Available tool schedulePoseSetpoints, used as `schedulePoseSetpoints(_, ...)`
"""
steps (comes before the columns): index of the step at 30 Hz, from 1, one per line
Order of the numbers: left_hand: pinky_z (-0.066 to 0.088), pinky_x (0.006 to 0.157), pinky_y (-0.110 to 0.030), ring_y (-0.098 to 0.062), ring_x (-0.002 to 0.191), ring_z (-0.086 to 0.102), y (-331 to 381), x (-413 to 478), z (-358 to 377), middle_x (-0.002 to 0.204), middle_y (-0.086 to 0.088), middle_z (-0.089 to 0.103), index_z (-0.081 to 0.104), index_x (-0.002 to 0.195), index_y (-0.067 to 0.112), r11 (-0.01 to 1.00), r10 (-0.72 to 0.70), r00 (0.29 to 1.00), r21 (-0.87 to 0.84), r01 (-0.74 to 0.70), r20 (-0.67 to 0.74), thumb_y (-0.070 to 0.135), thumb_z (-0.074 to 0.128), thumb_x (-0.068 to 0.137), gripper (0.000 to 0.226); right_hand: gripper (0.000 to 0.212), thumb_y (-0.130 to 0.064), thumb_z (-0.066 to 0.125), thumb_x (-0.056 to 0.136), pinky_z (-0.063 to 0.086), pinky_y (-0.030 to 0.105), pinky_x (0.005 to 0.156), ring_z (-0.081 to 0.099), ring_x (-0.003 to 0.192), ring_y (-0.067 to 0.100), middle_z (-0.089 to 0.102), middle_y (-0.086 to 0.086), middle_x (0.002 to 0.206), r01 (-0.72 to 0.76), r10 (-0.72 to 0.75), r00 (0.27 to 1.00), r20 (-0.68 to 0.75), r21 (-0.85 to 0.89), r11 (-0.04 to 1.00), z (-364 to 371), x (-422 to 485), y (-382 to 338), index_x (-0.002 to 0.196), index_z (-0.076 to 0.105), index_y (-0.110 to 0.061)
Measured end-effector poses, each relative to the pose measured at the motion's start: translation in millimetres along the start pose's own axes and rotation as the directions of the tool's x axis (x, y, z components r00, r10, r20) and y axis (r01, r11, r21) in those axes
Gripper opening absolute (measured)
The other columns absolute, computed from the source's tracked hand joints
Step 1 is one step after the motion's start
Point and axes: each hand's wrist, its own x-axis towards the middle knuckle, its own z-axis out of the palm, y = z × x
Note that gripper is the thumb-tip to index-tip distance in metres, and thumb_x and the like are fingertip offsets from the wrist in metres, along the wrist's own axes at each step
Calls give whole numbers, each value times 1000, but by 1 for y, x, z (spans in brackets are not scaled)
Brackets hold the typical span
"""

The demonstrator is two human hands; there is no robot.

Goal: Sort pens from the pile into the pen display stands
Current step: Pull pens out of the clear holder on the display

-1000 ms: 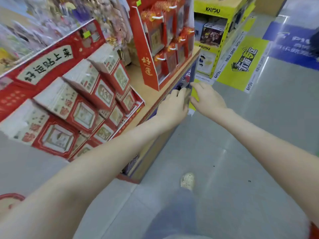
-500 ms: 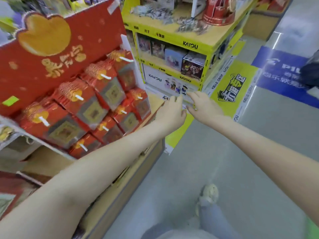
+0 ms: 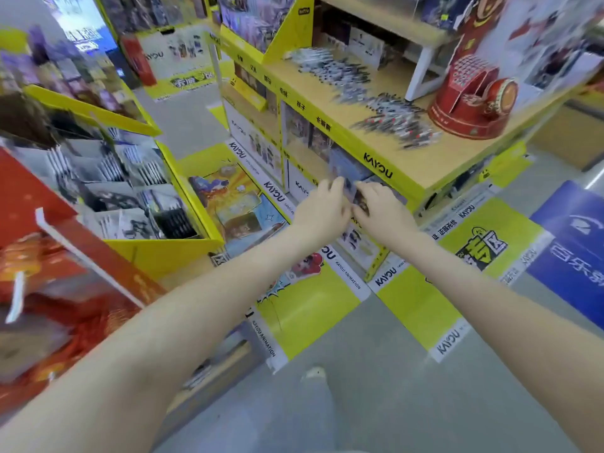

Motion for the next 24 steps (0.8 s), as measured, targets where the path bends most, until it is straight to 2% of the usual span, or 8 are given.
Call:
schedulePoseSetpoints(3, 46, 85, -41, -34, 116, 48, -5, 74, 13, 136, -18, 42, 25, 147, 8, 1000, 0, 1000, 30, -1, 14, 27, 42, 100, 54, 48, -28, 44, 98, 41, 40, 95, 37, 129, 25, 42, 8, 142, -36, 36, 999, 26, 18, 999, 5, 64, 40, 143, 34, -12)
schedulePoseSetpoints(6, 47, 77, -39, -33, 109, 52, -10, 147, 21, 133, -17, 43, 25, 148, 8, 999, 1, 998, 50, -4, 55, 27, 42, 99, 55, 48, -29, 44, 98, 43, 39, 91, 43, 126, 26, 44, 8, 139, -86, 85, 996, 42, 38, 996, 8, 122, 79, 142, 36, -11)
schedulePoseSetpoints(9, 50, 76, -39, -30, 105, 53, -13, 216, 25, 135, -17, 42, 25, 148, 7, 997, 2, 994, 72, -10, 111, 27, 40, 100, 54, 48, -31, 41, 100, 44, 40, 90, 43, 126, 26, 42, 7, 142, -150, 147, 986, 76, 35, 988, 10, 176, 116, 143, 34, -13)
schedulePoseSetpoints(15, 51, 81, -43, -31, 106, 51, -24, 337, 43, 136, -17, 40, 25, 147, 9, 995, -3, 973, 93, -19, 230, 29, 39, 101, 52, 51, -33, 42, 100, 40, 36, 93, 34, 134, 23, 37, 6, 147, -404, 387, 913, 126, 162, 900, 22, 258, 207, 146, 29, -15)
schedulePoseSetpoints(18, 50, 85, -46, -34, 113, 49, -33, 400, 62, 139, -17, 39, 25, 148, 11, 993, -26, 965, 119, -5, 261, 30, 40, 101, 52, 53, -34, 46, 97, 38, 37, 89, 40, 126, 27, 43, 10, 138, -555, 546, 829, 120, 301, 776, 31, 294, 259, 144, 29, -14)
schedulePoseSetpoints(20, 50, 85, -46, -35, 115, 48, -33, 441, 74, 140, -17, 38, 27, 147, 12, 990, -53, 957, 139, 13, 286, 32, 41, 101, 52, 61, -35, 49, 97, 40, 37, 88, 41, 126, 31, 39, 11, 140, -664, 669, 730, 139, 376, 646, 31, 314, 290, 147, 23, -12)
schedulePoseSetpoints(24, 46, 80, -40, -36, 114, 48, -34, 512, 100, 137, -19, 41, 27, 147, 13, 984, -22, 938, 173, -41, 346, 38, 40, 101, 54, 60, -46, 53, 89, 39, 41, 91, 40, 122, 35, 42, 18, 135, -817, 839, 525, 146, 363, 448, 38, 336, 338, 128, 40, -2)
